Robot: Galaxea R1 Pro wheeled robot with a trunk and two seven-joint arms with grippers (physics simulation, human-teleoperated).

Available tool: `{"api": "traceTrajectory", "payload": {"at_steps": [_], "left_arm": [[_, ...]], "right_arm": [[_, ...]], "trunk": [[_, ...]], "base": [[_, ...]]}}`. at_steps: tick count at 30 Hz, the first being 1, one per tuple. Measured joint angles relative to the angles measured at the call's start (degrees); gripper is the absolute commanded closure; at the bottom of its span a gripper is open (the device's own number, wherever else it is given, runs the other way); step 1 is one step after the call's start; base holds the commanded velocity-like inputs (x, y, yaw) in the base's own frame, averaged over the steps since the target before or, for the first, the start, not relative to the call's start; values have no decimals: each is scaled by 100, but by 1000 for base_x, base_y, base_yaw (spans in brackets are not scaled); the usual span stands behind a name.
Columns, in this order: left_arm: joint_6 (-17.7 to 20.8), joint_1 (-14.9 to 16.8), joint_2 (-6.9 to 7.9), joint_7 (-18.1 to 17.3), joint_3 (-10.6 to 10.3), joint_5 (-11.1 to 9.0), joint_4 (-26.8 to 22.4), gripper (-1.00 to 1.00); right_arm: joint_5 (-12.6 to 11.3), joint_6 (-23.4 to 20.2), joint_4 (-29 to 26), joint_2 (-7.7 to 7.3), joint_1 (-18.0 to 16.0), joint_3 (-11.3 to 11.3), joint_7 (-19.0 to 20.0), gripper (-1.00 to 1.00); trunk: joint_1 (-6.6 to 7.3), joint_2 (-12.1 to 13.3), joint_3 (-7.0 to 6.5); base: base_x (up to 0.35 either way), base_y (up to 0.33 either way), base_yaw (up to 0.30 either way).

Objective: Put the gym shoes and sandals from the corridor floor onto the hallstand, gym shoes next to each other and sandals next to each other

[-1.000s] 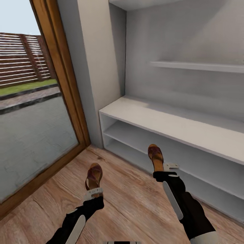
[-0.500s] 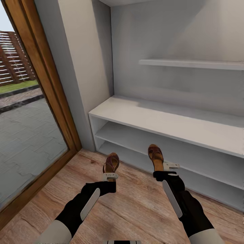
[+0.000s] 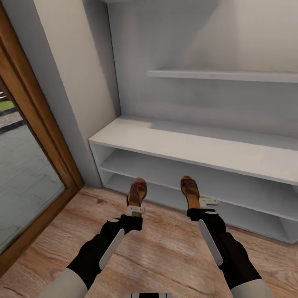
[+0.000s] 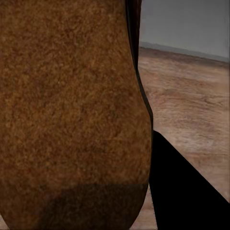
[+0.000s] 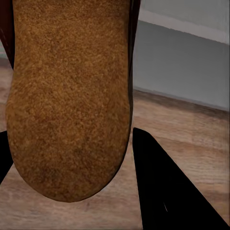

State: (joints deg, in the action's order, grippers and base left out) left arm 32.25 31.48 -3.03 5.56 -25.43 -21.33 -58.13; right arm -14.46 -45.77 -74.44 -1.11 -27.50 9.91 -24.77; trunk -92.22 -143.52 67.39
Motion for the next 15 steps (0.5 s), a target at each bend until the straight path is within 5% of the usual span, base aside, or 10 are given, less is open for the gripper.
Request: {"api": "traceTrajectory", "payload": {"at_steps": [8, 15], "left_arm": [[-309, -110, -36, 17, -23, -1, 264, 100], [-328, -115, -51, 21, -44, -7, 280, 100]], "right_arm": [[38, -3, 5, -3, -33, 0, -5, 100], [50, -2, 11, -3, -36, 5, -8, 100]], "trunk": [[0, 0, 34], [0, 0, 49]], "base": [[169, 177, -261], [230, 247, -70]]}}
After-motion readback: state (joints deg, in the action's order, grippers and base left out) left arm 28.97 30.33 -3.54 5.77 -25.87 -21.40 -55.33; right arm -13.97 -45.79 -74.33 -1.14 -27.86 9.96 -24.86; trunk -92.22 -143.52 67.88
